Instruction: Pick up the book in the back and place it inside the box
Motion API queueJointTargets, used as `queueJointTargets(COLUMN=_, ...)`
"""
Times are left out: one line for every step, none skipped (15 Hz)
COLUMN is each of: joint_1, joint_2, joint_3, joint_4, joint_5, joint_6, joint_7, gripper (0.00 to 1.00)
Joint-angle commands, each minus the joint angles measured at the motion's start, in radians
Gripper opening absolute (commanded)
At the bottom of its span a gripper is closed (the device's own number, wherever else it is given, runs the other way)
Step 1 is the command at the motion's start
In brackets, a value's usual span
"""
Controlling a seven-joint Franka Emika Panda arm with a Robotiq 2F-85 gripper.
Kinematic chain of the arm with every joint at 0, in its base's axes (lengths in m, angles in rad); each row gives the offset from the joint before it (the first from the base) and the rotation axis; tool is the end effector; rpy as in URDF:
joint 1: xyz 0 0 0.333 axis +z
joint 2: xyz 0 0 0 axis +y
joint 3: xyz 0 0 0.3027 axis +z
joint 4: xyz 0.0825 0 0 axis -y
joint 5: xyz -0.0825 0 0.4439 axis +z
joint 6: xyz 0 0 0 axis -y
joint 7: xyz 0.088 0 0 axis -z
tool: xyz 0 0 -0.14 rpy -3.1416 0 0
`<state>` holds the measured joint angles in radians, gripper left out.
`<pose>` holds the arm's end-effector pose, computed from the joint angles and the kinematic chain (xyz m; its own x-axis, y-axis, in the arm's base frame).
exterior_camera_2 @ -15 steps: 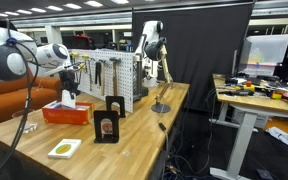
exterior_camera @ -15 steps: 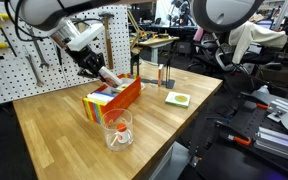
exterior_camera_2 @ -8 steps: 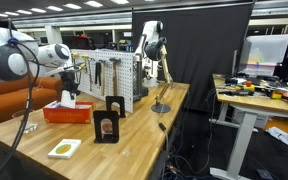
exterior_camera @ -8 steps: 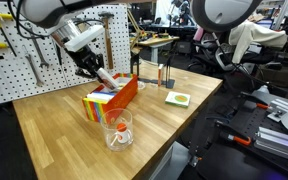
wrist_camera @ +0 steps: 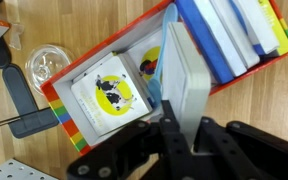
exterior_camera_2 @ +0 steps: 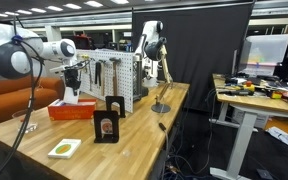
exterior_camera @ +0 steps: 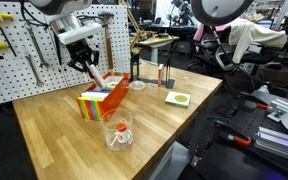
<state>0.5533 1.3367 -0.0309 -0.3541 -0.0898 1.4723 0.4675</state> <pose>0.7096 0.4110 0.1971 0.9884 0.0611 -0.1391 0.0890 -0.9750 0.2035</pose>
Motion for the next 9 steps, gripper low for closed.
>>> queueJointTargets(joint_1=-0.009, joint_2=-0.007, joint_3=0.012, joint_4=0.0, joint_5=0.017, joint_6=0.052, joint_7=0.043, gripper=0.04)
queueJointTargets(joint_1=-0.007, joint_2=-0.005, joint_3=0.009, joint_4=0.0, joint_5=0.014, joint_6=0.057, joint_7=0.049, gripper=0.04)
queueJointTargets(joint_1=-0.007, joint_2=-0.003, joint_3=0.008, joint_4=0.0, joint_5=0.013, joint_6=0.059, joint_7=0.052, gripper=0.04)
queueJointTargets(joint_1=-0.007, joint_2=-0.002, joint_3=0.009, joint_4=0.0, joint_5=0.013, joint_6=0.057, joint_7=0.053, gripper=0.04)
queueJointTargets(joint_1=-0.008, joint_2=-0.002, joint_3=0.012, joint_4=0.0, joint_5=0.016, joint_6=0.051, joint_7=0.052, gripper=0.4)
queueJointTargets(joint_1=-0.008, joint_2=-0.002, joint_3=0.011, joint_4=0.0, joint_5=0.016, joint_6=0.052, joint_7=0.055, gripper=0.4)
queueJointTargets(joint_1=-0.008, joint_2=-0.001, joint_3=0.011, joint_4=0.0, joint_5=0.016, joint_6=0.052, joint_7=0.058, gripper=0.46)
queueJointTargets(joint_1=-0.007, joint_2=-0.001, joint_3=0.01, joint_4=0.0, joint_5=0.015, joint_6=0.053, joint_7=0.06, gripper=0.52)
queueJointTargets(joint_1=-0.007, joint_2=-0.001, joint_3=0.01, joint_4=0.0, joint_5=0.015, joint_6=0.055, joint_7=0.063, gripper=0.6)
